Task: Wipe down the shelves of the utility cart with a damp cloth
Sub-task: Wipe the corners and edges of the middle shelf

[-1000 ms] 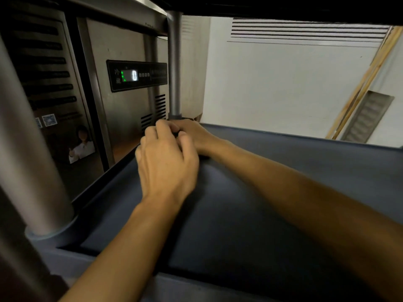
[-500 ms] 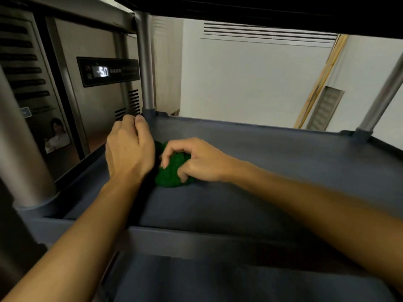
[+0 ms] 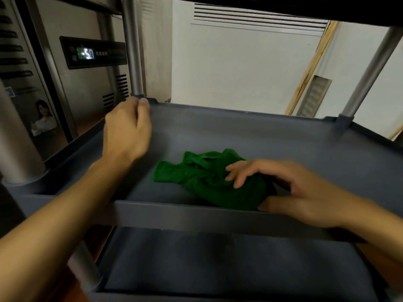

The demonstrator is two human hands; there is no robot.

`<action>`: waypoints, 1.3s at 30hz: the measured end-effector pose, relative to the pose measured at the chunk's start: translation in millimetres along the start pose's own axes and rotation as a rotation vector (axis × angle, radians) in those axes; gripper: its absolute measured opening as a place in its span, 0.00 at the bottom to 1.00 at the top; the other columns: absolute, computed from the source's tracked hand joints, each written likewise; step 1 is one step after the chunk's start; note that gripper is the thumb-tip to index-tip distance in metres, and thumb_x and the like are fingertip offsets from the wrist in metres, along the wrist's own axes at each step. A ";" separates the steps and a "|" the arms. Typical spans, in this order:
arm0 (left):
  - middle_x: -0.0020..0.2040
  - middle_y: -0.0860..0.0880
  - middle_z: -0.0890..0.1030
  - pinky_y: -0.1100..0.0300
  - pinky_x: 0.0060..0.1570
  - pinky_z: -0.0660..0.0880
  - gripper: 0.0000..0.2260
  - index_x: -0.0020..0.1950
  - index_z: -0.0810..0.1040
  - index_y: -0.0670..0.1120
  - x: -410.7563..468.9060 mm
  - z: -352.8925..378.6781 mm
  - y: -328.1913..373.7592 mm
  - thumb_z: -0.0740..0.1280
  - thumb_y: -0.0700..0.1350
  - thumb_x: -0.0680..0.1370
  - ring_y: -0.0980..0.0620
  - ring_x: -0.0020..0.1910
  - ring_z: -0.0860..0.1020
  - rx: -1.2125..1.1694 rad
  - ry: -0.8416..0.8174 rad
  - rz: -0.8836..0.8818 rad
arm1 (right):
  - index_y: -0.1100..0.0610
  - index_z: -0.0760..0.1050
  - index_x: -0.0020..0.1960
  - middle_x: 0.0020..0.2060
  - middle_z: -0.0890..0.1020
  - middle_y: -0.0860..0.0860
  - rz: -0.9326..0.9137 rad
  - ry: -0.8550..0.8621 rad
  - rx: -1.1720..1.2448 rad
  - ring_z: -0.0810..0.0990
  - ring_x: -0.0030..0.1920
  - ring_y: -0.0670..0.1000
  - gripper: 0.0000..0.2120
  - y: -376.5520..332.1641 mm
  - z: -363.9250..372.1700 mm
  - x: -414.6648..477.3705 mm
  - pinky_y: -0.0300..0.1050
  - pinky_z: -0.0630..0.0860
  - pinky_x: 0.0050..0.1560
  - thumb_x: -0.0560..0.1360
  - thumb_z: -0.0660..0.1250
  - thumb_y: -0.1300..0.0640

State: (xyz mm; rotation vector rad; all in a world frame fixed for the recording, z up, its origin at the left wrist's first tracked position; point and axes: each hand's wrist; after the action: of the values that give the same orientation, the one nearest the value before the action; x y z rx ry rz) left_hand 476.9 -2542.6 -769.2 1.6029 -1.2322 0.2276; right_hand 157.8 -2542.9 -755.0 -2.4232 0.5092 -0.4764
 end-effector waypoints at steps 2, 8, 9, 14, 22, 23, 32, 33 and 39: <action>0.46 0.45 0.82 0.47 0.49 0.76 0.18 0.50 0.78 0.46 -14.9 -8.3 15.3 0.55 0.56 0.81 0.45 0.46 0.79 -0.006 -0.131 0.095 | 0.51 0.73 0.66 0.69 0.74 0.43 -0.029 0.038 -0.119 0.67 0.73 0.43 0.23 -0.4 6.6 -13.2 0.41 0.65 0.71 0.73 0.70 0.62; 0.42 0.51 0.77 0.48 0.43 0.74 0.14 0.48 0.76 0.49 -90.4 -21.9 41.5 0.56 0.55 0.82 0.47 0.42 0.77 0.096 -0.321 0.381 | 0.55 0.70 0.71 0.69 0.71 0.50 -0.187 0.193 -0.528 0.66 0.74 0.49 0.25 10.2 31.6 -9.8 0.51 0.71 0.68 0.77 0.70 0.48; 0.42 0.51 0.77 0.48 0.42 0.74 0.14 0.48 0.76 0.49 -94.3 -19.2 41.5 0.56 0.55 0.82 0.46 0.42 0.77 0.130 -0.303 0.408 | 0.56 0.72 0.70 0.68 0.72 0.51 -0.209 0.205 -0.527 0.67 0.73 0.50 0.25 12.5 31.2 -7.1 0.52 0.71 0.68 0.77 0.71 0.49; 0.43 0.51 0.78 0.48 0.37 0.75 0.13 0.50 0.77 0.48 -82.7 -5.6 35.9 0.56 0.54 0.81 0.46 0.42 0.77 0.153 -0.269 0.408 | 0.55 0.75 0.66 0.66 0.75 0.49 -0.199 0.229 -0.455 0.70 0.71 0.47 0.23 25.6 21.0 4.6 0.47 0.70 0.69 0.74 0.73 0.48; 0.49 0.49 0.81 0.48 0.45 0.75 0.16 0.52 0.79 0.50 -40.1 28.9 22.6 0.56 0.57 0.79 0.42 0.50 0.78 0.244 -0.381 0.292 | 0.56 0.81 0.57 0.60 0.80 0.50 -0.090 0.351 -0.187 0.75 0.66 0.43 0.13 49.9 2.8 43.1 0.45 0.69 0.69 0.75 0.72 0.52; 0.50 0.48 0.81 0.47 0.47 0.76 0.16 0.53 0.79 0.50 -35.5 30.2 20.5 0.56 0.57 0.79 0.42 0.51 0.78 0.243 -0.402 0.269 | 0.54 0.82 0.56 0.60 0.79 0.50 -0.057 0.378 -0.166 0.75 0.65 0.42 0.11 52.0 2.8 48.1 0.45 0.69 0.69 0.75 0.73 0.53; 0.52 0.46 0.82 0.47 0.53 0.75 0.18 0.56 0.81 0.49 -31.4 28.6 25.4 0.57 0.58 0.80 0.43 0.53 0.78 0.202 -0.481 0.183 | 0.46 0.77 0.65 0.62 0.81 0.45 0.206 0.443 -0.271 0.79 0.58 0.49 0.16 51.1 4.4 65.7 0.29 0.69 0.51 0.79 0.65 0.45; 0.52 0.46 0.82 0.47 0.54 0.75 0.18 0.56 0.82 0.49 -32.9 26.5 27.4 0.57 0.58 0.80 0.44 0.53 0.78 0.191 -0.485 0.179 | 0.49 0.78 0.64 0.59 0.82 0.46 0.188 0.480 -0.275 0.80 0.55 0.49 0.15 49.8 5.5 68.4 0.28 0.69 0.48 0.79 0.65 0.47; 0.58 0.46 0.81 0.53 0.57 0.73 0.17 0.65 0.78 0.50 -43.4 7.9 40.3 0.60 0.58 0.82 0.47 0.58 0.77 0.017 -0.451 0.124 | 0.49 0.79 0.54 0.42 0.82 0.41 0.072 0.826 0.048 0.80 0.44 0.42 0.05 24.7 15.9 88.6 0.38 0.75 0.49 0.79 0.66 0.54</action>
State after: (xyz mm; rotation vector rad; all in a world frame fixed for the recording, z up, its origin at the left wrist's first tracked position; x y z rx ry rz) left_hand 422.2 -2519.9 -777.2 1.6456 -1.6796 -0.0525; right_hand 235.2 -2594.2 -763.6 -2.0675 0.8979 -1.4466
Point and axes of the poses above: each hand's wrist, its own x-axis towards the middle knuckle, its own z-axis out of the palm, y = z × x
